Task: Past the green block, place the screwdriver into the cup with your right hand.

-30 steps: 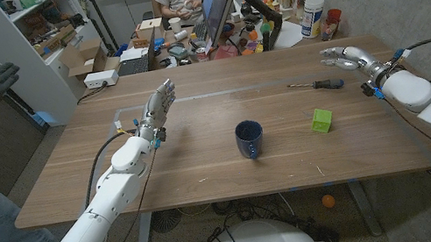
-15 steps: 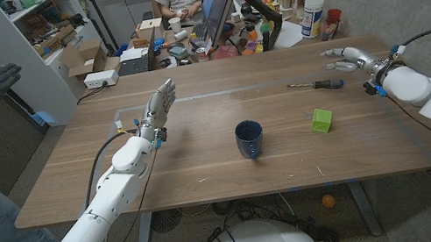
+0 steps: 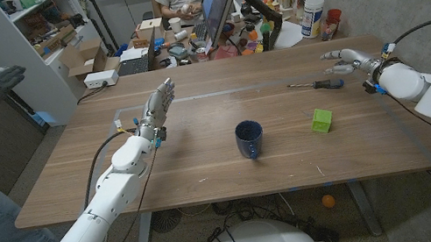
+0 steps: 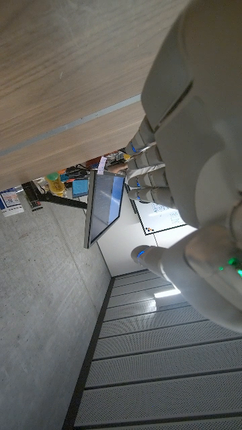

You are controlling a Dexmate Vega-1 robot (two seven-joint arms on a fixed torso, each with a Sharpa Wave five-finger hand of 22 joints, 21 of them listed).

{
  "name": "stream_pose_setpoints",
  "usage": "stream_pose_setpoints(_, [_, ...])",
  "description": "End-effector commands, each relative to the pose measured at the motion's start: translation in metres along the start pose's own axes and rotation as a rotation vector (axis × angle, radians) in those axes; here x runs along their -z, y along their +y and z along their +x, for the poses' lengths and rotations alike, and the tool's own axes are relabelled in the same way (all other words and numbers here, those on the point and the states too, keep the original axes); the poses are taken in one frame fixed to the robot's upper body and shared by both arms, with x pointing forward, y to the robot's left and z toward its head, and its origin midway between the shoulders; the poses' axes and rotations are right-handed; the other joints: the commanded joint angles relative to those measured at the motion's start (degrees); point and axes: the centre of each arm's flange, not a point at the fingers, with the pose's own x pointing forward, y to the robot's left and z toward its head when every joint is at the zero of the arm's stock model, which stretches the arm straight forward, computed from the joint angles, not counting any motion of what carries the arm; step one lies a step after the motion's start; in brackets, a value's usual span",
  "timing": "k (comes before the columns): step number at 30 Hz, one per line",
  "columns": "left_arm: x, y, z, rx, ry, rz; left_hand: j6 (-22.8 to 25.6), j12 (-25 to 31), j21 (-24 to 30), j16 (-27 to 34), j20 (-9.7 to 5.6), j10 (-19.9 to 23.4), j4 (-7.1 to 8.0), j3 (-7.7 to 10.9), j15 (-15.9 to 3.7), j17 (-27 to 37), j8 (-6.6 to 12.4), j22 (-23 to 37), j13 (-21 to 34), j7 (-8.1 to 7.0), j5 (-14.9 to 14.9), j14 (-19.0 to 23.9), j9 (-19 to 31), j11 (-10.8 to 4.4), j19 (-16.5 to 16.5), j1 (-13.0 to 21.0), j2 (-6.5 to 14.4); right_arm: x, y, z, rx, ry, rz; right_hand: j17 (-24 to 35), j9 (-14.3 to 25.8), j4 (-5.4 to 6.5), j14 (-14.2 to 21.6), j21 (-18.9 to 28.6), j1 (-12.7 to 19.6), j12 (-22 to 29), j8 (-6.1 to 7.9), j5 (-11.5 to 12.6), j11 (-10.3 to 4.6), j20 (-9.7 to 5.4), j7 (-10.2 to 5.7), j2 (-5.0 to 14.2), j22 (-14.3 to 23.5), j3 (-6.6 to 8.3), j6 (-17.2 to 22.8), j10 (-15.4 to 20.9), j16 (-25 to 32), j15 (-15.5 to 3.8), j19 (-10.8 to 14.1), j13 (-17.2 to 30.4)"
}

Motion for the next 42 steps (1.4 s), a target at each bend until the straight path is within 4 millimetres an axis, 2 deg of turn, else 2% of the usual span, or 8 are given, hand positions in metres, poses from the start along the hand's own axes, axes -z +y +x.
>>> stream_pose_setpoints(1, [-0.002,0.001,0.001,0.001,0.001,0.003,0.37,0.0,0.04,0.13,0.09,-0.19,-0.11,-0.1,0.25,0.12,-0.02,0.29,0.17,0.26,0.03,-0.41,0.27,0.26,-0.53,0.08,0.46,-0.002,0.0,0.005,-0.022,0.068,-0.13,0.22,0.12,0.05,-0.19,0.03,0.78,-0.01,-0.28,0.61,0.09,-0.03,-0.21,-0.29,0.08,0.38,-0.76,-0.37,-0.02,0.05,-0.39,0.11])
stream_pose_setpoints(5, [-0.001,0.001,0.0,0.0,0.002,0.002,0.39,-0.03,0.05,0.14,0.07,-0.28,-0.11,-0.12,0.24,0.12,-0.02,0.29,0.17,0.24,0.03,-0.43,0.27,0.22,-0.6,0.08,0.48,-0.001,0.002,0.006,-0.04,0.096,-0.176,0.27,0.15,0.25,-0.45,0.16,1.0,-0.02,-0.36,0.65,0.29,0.55,-0.51,-0.93,0.09,0.32,-1.27,-0.71,0.04,0.19,-0.37,0.15])
stream_pose_setpoints(7, [-0.001,0.001,-0.001,0.0,0.002,0.0,0.38,-0.03,0.06,0.16,0.14,-0.3,-0.12,-0.12,0.31,0.12,-0.03,0.29,0.17,0.24,0.02,-0.41,0.27,0.42,-0.63,0.08,0.5,-0.001,0.002,0.006,-0.052,0.106,-0.194,0.31,0.17,0.38,-0.63,0.22,1.08,-0.2,-0.39,0.68,-0.12,0.76,-0.71,-1.3,0.11,0.27,-1.53,-1.4,0.08,0.23,-0.38,0.17])
stream_pose_setpoints(15, [0.0,0.001,-0.003,0.002,0.006,-0.002,0.36,-0.04,0.05,0.14,0.23,-0.38,-0.13,-0.13,0.35,0.12,-0.06,0.29,0.16,0.22,0.02,-0.56,0.27,0.27,-0.85,0.09,0.56,0.003,-0.001,0.009,-0.083,0.13,-0.226,0.39,0.2,0.65,-0.97,0.31,1.04,-0.15,-0.43,0.75,0.34,0.92,-0.91,-1.92,0.13,0.13,-2.0,-1.74,0.15,0.63,-0.38,0.21])
stream_pose_setpoints(18, [0.0,0.001,-0.004,-0.001,0.008,0.0,0.45,0.04,0.11,0.2,0.31,-0.2,-0.14,-0.13,0.54,0.11,-0.03,0.3,0.15,0.19,0.03,-0.48,0.27,1.06,-0.88,0.11,0.66,0.004,-0.001,0.011,-0.105,0.135,-0.238,0.42,0.21,0.77,-1.0,0.34,0.98,-0.1,-0.5,0.77,0.46,0.95,-1.04,-2.08,0.13,0.08,-2.34,-1.79,0.21,0.79,-0.41,0.22])
stream_pose_setpoints(23, [0.001,0.0,-0.004,0.0,0.011,0.003,0.5,0.07,0.2,0.24,0.0,-0.15,-0.16,-0.13,0.67,0.1,-0.04,0.3,0.14,0.28,0.02,-0.43,0.27,1.19,-0.78,0.13,0.72,0.01,-0.001,0.014,-0.148,0.15,-0.229,0.55,0.25,1.11,-0.98,0.44,0.77,-0.29,-0.61,0.87,0.62,1.4,-1.03,-2.43,0.15,-0.03,-3.12,-2.81,0.42,1.61,-0.36,0.25])
stream_pose_setpoints(27, [0.001,-0.002,-0.004,0.006,0.015,0.007,0.4,0.05,0.19,0.24,0.0,-0.23,-0.18,-0.16,0.69,0.1,-0.09,0.3,0.12,0.29,0.01,-0.47,0.28,0.81,-0.88,0.13,0.74,0.011,-0.001,0.018,-0.167,0.155,-0.239,0.61,0.27,1.26,-0.9,0.53,0.67,-0.36,-0.64,0.91,0.82,1.73,-1.02,-2.55,0.16,-0.06,-3.46,-3.32,0.54,1.93,-0.23,0.26])
stream_pose_setpoints(42, [0.003,-0.006,-0.006,0.008,0.031,0.007,0.64,0.11,0.19,0.31,0.33,-0.11,-0.2,-0.24,0.73,0.11,-0.03,0.3,0.11,0.16,0.0,-0.4,0.28,1.1,-1.19,0.11,0.77,0.016,0.004,0.034,-0.218,0.175,-0.262,0.79,0.31,1.6,0.12,0.98,0.49,-0.13,-0.4,1.1,-0.11,2.57,-1.09,-2.82,0.18,-0.05,-3.77,-3.87,1.13,2.9,0.9,0.3])
